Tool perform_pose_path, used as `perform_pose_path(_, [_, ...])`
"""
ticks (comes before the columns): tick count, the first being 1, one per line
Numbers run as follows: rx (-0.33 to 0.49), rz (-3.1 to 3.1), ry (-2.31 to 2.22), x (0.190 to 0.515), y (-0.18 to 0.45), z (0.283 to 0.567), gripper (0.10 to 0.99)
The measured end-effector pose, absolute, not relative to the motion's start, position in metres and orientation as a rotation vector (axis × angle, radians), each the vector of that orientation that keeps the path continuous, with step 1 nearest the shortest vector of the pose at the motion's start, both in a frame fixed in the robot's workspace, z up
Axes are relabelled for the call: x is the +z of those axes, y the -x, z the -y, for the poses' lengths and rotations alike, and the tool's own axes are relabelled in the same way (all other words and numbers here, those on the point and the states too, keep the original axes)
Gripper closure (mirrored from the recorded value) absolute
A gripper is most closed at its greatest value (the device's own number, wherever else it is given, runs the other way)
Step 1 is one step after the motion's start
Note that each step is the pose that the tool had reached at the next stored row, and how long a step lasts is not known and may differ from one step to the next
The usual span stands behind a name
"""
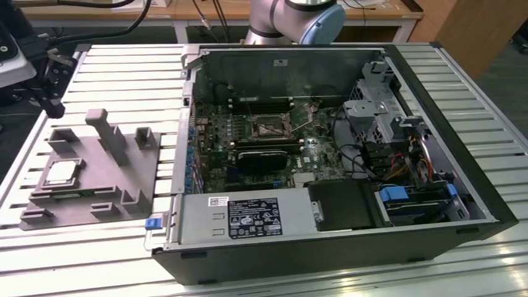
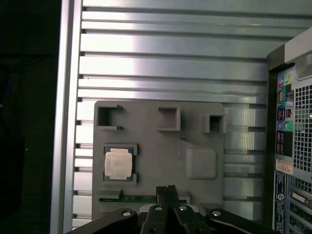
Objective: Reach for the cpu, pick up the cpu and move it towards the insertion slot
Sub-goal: 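Pick up the cpu and move it towards the insertion slot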
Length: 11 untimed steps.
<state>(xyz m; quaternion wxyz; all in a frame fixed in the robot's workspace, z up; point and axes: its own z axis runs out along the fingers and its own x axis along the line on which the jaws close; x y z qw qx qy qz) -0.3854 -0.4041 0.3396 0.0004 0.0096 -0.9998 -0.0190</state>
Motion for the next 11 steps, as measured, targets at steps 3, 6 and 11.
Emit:
perform_pose_path(3, [-0.06, 3.14, -0.03, 0.3377, 0.3857, 0.4041, 0.98])
perform_pose_path(6, [-0.059, 3.14, -0.03, 0.3356, 0.386, 0.4041, 0.98])
perform_pose_path(11, [-0.058, 3.14, -0.03, 0.3322, 0.3866, 0.4041, 0.98])
